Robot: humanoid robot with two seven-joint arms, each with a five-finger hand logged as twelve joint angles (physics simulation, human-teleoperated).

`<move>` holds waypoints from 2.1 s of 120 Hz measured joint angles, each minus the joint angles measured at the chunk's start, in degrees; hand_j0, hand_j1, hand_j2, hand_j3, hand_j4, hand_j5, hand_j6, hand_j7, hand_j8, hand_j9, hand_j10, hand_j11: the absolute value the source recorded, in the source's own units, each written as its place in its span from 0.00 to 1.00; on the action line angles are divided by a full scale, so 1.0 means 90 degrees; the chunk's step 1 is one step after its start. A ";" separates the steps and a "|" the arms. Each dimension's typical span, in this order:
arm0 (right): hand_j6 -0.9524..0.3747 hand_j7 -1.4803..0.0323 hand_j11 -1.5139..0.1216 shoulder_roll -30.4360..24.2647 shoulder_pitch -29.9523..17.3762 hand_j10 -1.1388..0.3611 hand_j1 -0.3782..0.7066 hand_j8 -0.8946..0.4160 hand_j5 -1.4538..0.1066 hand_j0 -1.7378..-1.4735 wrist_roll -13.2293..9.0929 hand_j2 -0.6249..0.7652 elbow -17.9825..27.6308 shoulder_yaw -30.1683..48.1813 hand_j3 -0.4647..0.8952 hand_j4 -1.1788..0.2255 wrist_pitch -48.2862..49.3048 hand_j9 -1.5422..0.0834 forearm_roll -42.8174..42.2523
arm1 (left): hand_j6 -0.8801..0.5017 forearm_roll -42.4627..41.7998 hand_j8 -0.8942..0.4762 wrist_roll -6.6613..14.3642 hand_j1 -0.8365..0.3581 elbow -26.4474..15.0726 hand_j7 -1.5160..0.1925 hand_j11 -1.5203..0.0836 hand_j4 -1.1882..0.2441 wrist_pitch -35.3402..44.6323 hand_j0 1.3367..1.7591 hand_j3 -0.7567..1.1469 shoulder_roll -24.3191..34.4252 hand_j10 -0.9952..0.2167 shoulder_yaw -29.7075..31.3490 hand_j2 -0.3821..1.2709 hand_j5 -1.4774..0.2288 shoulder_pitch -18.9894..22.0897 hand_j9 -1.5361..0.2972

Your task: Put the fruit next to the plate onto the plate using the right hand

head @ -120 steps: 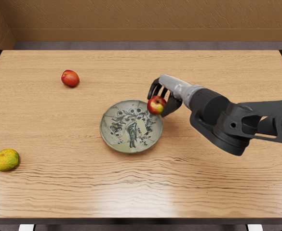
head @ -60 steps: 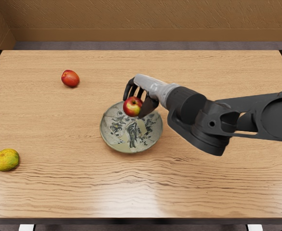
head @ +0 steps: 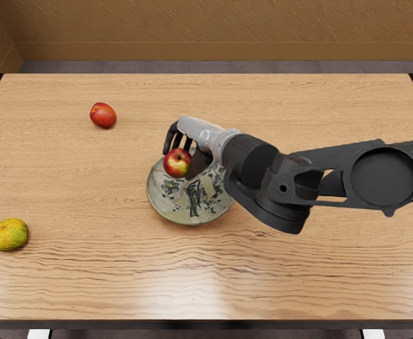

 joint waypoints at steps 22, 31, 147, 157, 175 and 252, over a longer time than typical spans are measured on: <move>0.41 0.39 0.36 0.0031 -0.0115 0.32 0.61 0.33 0.33 0.31 -0.0001 0.60 -0.0064 -0.0020 0.34 0.43 -0.0010 0.38 -0.0046 | 0.64 0.0000 0.65 0.0000 0.99 0.0000 0.89 0.95 0.83 0.0000 0.76 0.40 0.0000 0.82 0.0000 0.23 0.87 -0.0009 0.84; 0.44 0.50 0.47 0.0031 -0.0118 0.40 0.52 0.38 0.45 0.30 0.0000 0.56 -0.0087 -0.0018 0.34 0.49 -0.0022 0.49 -0.0094 | 0.64 0.0000 0.65 0.0000 0.99 0.0000 0.89 0.95 0.83 0.0000 0.76 0.40 0.0000 0.82 0.0000 0.23 0.87 -0.0009 0.84; 0.71 0.97 0.92 -0.1497 -0.2867 0.76 0.03 0.68 0.93 0.30 0.0000 0.45 -0.0241 0.5026 0.34 0.84 0.5176 0.94 0.2996 | 0.64 0.0017 0.65 0.0000 0.99 0.0026 0.89 0.95 0.83 0.0000 0.76 0.40 0.0000 0.82 0.0006 0.23 0.87 -0.0020 0.84; 0.72 0.98 0.92 -0.1984 -0.3012 0.76 0.03 0.68 0.93 0.30 0.0000 0.45 -0.0717 0.5143 0.34 0.84 0.6276 0.95 0.4140 | 0.64 0.0024 0.65 0.0000 0.99 0.0028 0.89 0.95 0.83 0.0000 0.76 0.40 0.0000 0.82 0.0008 0.23 0.87 -0.0019 0.84; 0.72 0.98 0.92 -0.2714 -0.3097 0.76 0.03 0.68 0.93 0.30 0.0000 0.45 -0.1693 0.4876 0.34 0.84 0.7106 0.95 0.5755 | 0.64 0.0028 0.65 -0.0001 0.99 0.0029 0.89 0.95 0.83 0.0000 0.76 0.40 0.0000 0.82 0.0009 0.23 0.87 -0.0019 0.84; 0.72 0.98 0.93 -0.4607 -0.3210 0.76 0.03 0.69 0.93 0.30 0.0000 0.45 -0.2725 0.3281 0.34 0.84 0.7367 0.95 0.7599 | 0.64 0.0030 0.65 -0.0001 0.99 0.0029 0.89 0.95 0.83 0.0000 0.76 0.40 0.0000 0.82 0.0008 0.23 0.87 -0.0058 0.84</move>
